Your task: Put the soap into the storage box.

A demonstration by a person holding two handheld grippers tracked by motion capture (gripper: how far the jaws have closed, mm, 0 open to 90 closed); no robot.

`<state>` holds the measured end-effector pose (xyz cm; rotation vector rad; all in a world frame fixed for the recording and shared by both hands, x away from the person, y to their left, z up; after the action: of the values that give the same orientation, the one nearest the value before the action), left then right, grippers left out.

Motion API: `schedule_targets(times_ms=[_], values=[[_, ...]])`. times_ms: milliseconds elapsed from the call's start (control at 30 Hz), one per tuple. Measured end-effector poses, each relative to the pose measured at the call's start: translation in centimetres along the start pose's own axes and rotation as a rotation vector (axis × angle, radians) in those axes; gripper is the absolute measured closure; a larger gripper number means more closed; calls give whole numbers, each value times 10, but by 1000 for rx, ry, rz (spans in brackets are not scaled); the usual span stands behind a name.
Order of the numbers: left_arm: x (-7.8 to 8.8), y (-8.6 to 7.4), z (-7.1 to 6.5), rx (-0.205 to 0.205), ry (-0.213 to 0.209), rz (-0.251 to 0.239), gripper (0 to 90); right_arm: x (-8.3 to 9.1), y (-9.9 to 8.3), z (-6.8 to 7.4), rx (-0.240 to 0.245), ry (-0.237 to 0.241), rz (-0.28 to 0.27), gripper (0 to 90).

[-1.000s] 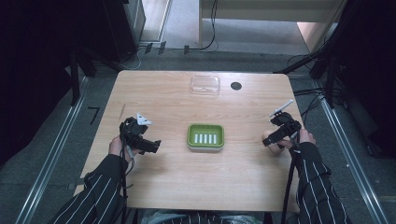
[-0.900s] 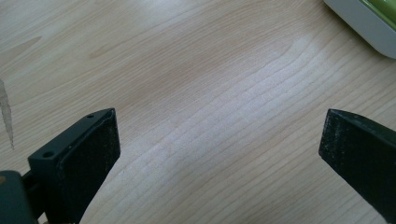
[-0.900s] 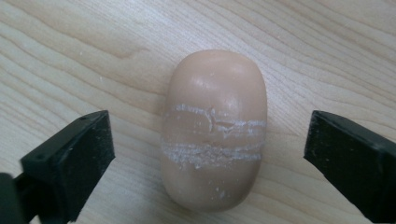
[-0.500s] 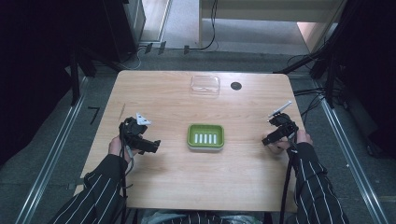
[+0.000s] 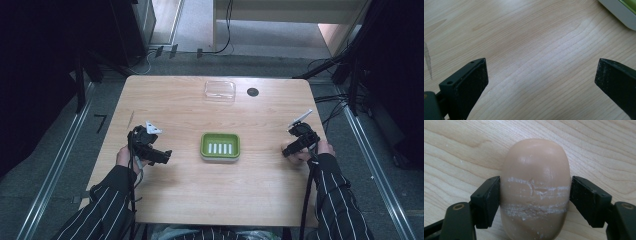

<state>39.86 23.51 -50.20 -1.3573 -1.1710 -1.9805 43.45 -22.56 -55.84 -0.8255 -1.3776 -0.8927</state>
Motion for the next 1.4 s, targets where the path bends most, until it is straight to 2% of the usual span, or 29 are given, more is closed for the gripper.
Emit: schedule_targets(times_ms=[300, 367, 400, 867, 1000, 1167, 1400], values=[[0, 0, 0, 0, 0, 1, 0, -2, -2, 0, 0, 5, 24, 281], [0, 0, 0, -1, 0, 1, 0, -2, -2, 0, 4, 0, 27, 295], [0, 0, 0, -1, 0, 2, 0, -1, -2, 0, 8, -6, 27, 333], [0, 0, 0, -4, 0, 1, 0, -1, -3, 0, 1, -15, 45, 341], [0, 0, 0, -4, -1, 0, 0, 2, -3, 0, -1, -5, 33, 341], [1, 0, 0, -6, 1, -2, 0, 5, -5, 0, 13, -9, 44, 341], [0, 0, -1, -6, -1, -2, 0, 15, -2, 4, 31, -3, 17, 341]])
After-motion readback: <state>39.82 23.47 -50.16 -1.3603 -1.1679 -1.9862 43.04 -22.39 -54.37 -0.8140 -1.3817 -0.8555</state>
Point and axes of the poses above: each handheld gripper's, and its own axes: x roughly backward along the jaws, y roughly out of its top, z roughly to its left, the point moved 9 cm from there along -x, roughly forward along the jaws, and after that the axes turned 11 degrees about z, right-handed, at the moved point
